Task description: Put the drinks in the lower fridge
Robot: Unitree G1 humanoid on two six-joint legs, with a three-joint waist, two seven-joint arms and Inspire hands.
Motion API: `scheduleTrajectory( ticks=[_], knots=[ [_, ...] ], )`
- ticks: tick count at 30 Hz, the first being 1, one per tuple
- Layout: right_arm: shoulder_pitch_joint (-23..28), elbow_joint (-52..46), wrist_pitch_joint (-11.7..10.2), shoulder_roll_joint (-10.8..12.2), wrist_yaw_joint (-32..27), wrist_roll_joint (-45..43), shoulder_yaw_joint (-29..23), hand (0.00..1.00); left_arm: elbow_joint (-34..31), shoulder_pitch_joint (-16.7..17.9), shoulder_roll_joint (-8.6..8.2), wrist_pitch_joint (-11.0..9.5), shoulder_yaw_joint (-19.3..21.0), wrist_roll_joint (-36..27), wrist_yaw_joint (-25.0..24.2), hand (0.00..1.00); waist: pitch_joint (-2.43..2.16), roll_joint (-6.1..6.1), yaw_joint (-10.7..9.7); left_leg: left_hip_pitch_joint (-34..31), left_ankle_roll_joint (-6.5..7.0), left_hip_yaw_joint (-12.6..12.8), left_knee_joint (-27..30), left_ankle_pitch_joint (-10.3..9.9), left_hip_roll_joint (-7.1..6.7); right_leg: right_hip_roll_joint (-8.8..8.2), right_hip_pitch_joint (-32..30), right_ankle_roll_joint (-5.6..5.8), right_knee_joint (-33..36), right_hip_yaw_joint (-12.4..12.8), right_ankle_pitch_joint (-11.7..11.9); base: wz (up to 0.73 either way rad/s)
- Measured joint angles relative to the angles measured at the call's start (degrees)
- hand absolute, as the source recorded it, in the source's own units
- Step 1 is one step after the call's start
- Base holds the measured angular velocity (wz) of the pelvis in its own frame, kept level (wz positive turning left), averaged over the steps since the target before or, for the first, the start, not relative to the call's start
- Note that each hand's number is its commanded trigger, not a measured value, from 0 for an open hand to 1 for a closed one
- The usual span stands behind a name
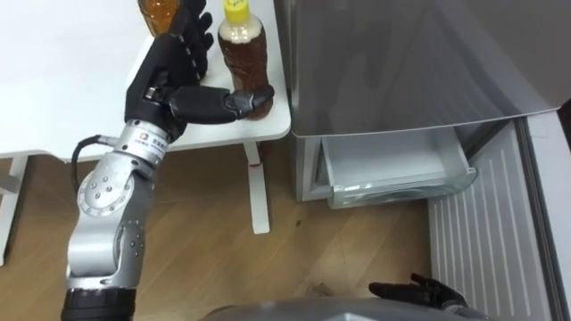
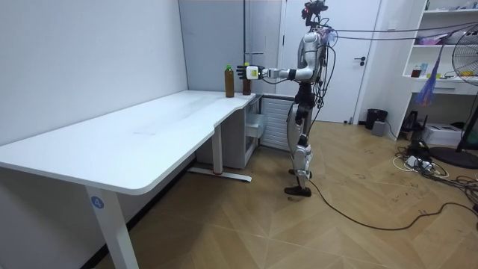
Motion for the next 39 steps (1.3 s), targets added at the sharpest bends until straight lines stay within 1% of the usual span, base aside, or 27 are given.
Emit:
scheduleTrajectory(
  ticks=[4,10,16,21,23,25,29,32,37,39],
  knots=[
    [-0.2,0.0,0.2,0.0,0.0,-0.4,0.0,0.0,0.5,0.2,0.0,0.2,-0.1,0.0,0.1,0.0,-0.05,0.09,0.0,-0.1,0.0,0.0,0.0,0.0,0.01,0.0,0.0,0.0,0.0,-0.1,0.0,0.0],
    [-0.2,0.0,0.5,-0.4,0.0,-0.8,-0.4,0.0,0.5,0.2,0.03,0.8,-0.1,-0.2,1.1,0.0,-0.37,0.73,-0.1,0.0,0.0,0.0,0.0,0.0,0.04,0.02,0.0,-0.04,0.1,-0.1,0.0,0.0],
    [-0.1,-0.4,1.0,-0.5,0.0,-0.9,-0.7,0.0,0.5,0.1,0.03,1.4,0.0,-0.4,2.3,0.0,-0.26,1.05,-0.1,0.0,0.01,0.1,-0.1,0.0,0.16,0.14,0.0,-0.13,0.2,0.0,0.1,-0.01],
    [0.1,-1.8,1.6,-0.4,0.3,-2.7,-1.9,0.0,0.5,0.1,0.03,1.4,1.3,-0.3,3.9,0.0,-0.23,1.04,-0.4,0.0,0.01,0.1,-0.4,0.0,0.28,0.31,-0.4,-0.17,0.2,0.2,0.1,-0.04],
    [0.2,-2.1,1.7,-0.4,0.3,-3.2,-2.0,0.0,0.5,-0.1,0.03,1.4,1.4,-0.3,4.9,0.0,-0.13,0.88,-0.5,0.0,0.01,0.1,-0.4,0.0,0.27,0.29,-0.5,-0.17,0.1,0.2,0.1,0.0],
    [0.2,-2.5,1.7,-0.2,0.2,-3.3,-2.0,0.0,0.5,-0.4,0.02,1.4,1.4,-0.3,5.5,0.0,0.16,0.44,-0.8,0.0,0.01,0.3,-0.4,0.0,0.27,0.25,-0.5,-0.17,0.1,0.2,0.1,0.0],
    [0.3,-3.6,1.6,-0.1,0.2,-3.4,-2.0,0.0,0.5,-1.2,0.01,1.4,1.4,-0.3,7.1,0.0,0.43,0.01,-1.7,-0.1,0.01,1.6,-0.4,0.0,0.3,0.15,-0.6,-0.16,0.0,0.4,0.1,-0.02],
    [0.4,-3.7,1.6,0.0,0.4,-3.6,-2.4,0.0,0.5,-2.0,0.01,1.4,1.4,-0.3,7.5,0.0,0.58,-0.32,-2.0,-0.1,0.01,1.6,-0.4,0.0,0.3,0.14,-0.7,-0.15,0.0,0.5,0.1,-0.01],
    [0.4,-4.0,1.6,-0.1,0.6,-5.0,-2.8,0.0,0.7,-3.2,0.01,1.4,1.4,-0.4,7.6,0.0,0.55,-0.3,-2.0,-0.1,0.01,1.7,-0.4,0.0,0.3,0.16,-0.7,-0.15,0.0,0.6,0.1,0.0],
    [0.4,-4.0,1.6,-0.1,0.2,-5.1,-2.8,0.0,2.1,-4.2,0.0,1.4,1.4,-0.5,7.7,0.0,0.47,-0.25,-2.0,-0.1,0.01,1.7,-0.3,0.0,0.3,0.16,-0.7,-0.15,0.0,0.6,0.1,0.0]
  ],
)
